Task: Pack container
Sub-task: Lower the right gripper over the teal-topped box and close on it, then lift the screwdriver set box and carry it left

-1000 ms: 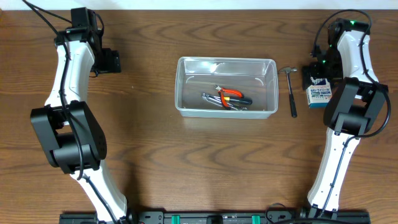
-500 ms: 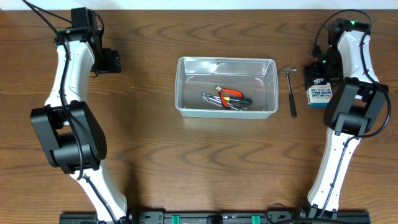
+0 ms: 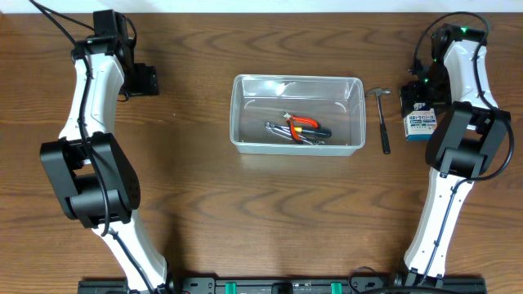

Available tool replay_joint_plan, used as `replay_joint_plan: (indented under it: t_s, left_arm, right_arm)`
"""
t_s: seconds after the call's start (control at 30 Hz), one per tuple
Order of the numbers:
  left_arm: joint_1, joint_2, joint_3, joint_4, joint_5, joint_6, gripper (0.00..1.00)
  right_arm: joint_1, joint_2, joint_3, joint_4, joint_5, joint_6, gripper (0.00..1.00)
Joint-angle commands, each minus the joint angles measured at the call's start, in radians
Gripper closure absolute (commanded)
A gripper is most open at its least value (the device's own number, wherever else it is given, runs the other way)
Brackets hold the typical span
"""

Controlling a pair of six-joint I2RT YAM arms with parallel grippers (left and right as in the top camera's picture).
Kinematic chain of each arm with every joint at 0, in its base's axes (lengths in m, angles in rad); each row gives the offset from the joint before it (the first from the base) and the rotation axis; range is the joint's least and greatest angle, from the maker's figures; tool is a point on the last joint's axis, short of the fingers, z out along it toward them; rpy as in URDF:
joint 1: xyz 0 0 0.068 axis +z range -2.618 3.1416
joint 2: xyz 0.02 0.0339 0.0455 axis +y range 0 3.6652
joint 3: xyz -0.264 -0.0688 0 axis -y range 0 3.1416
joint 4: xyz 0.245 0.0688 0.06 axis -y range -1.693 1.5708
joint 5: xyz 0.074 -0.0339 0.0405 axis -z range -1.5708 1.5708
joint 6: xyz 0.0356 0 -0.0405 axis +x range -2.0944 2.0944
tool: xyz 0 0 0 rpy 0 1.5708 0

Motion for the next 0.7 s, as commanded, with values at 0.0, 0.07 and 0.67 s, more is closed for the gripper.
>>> replay_joint_plan:
  t_s: [0.0,0.07,0.67]
  left_arm:
    - [0.001,0.018,-0.004,-0.003,-0.015,-0.002,0.02]
    - [0.001,0.018,-0.004,-0.003,-0.015,-0.002,0.02]
    - [0.001,0.018,-0.004,-0.003,-0.015,-0.002,0.02]
  right_arm:
    - [-0.001,0.023,-0.005,0.015,-0.036,0.023,0.25]
    - [-0.001,0.023,0.014,0.004,-0.037,0.023,0.25]
    - [0.022,0.021,0.334,-0.156,-0.082,0.037,0.36]
